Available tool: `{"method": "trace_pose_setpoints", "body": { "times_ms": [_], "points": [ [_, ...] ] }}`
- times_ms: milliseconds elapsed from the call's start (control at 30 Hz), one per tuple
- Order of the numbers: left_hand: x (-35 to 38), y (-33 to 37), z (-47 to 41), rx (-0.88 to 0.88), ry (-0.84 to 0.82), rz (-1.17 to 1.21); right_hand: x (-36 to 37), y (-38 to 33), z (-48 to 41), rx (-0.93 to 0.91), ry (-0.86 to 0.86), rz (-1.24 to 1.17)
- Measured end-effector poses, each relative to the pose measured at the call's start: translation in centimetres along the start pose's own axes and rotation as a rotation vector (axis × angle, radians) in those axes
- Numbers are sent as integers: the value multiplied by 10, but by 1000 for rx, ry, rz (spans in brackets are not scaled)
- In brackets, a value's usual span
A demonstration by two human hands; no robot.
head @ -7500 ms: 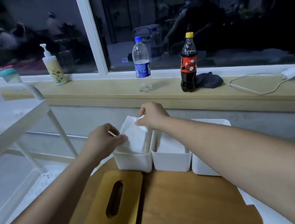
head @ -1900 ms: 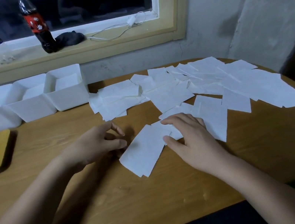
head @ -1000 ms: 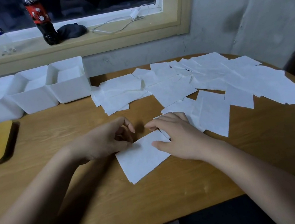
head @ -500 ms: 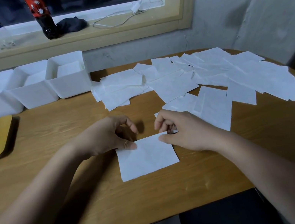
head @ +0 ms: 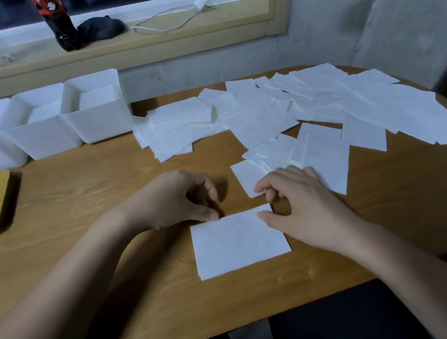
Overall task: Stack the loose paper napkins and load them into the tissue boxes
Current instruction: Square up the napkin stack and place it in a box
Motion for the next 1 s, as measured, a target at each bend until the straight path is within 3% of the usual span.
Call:
{"method": "trace_pose_setpoints", "body": {
  "times_ms": [167,333,533,800,1000],
  "points": [
    [0,19,-29,82,226,-32,-3,4,7,-58,249,82],
    [2,17,-64,-20,426,-57,1,8,7,-40,256,123],
    [5,21,-77,-117,378,2,3,11,6,-20,248,184],
    [-1,22,-60,-96,442,291,6,17,4,94,224,325],
    [-20,31,-50,-62,494,260,5,19,3,162,216,400]
  ]
}}
Point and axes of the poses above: each hand's wrist, its own z-axis away from the middle knuckle, its own x-axis out of the palm, y = z × x, the point moved 7 cm from there along -z, towards the middle knuckle, and after that the axes turned 3 degrees about z, right-handed, at the moved point
